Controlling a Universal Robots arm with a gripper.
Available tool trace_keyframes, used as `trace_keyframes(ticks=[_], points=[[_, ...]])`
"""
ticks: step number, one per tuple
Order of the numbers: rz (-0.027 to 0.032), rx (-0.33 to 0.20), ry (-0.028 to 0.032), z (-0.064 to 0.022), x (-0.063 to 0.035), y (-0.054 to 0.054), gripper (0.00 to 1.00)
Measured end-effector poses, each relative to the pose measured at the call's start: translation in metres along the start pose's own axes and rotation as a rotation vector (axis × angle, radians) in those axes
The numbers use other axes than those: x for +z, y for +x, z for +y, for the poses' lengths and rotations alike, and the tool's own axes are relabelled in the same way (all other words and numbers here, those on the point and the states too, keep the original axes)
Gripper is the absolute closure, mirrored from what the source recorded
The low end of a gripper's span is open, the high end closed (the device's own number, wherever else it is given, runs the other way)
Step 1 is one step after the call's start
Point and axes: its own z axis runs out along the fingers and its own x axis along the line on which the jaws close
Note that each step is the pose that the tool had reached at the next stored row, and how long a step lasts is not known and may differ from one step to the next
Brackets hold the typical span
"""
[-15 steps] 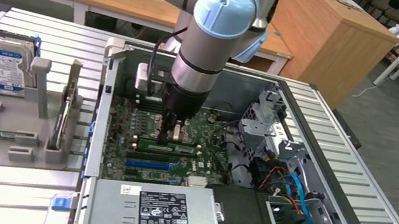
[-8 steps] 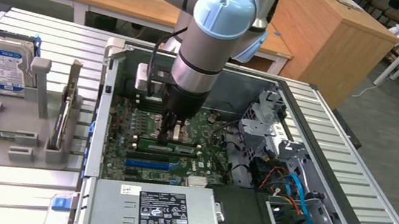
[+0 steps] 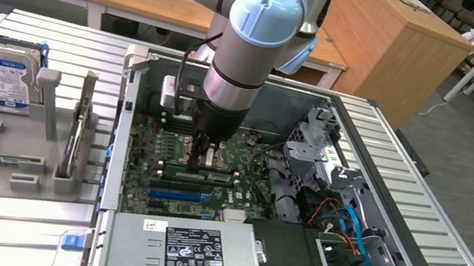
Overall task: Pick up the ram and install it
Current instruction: 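Press down the ram until it locks into place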
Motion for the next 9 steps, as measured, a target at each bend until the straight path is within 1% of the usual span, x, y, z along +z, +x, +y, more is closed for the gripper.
trace_keyframes(ticks=[9], points=[[-0.0001,0.000,0.0009,0.0000,0.0012,0.0002,0.89]])
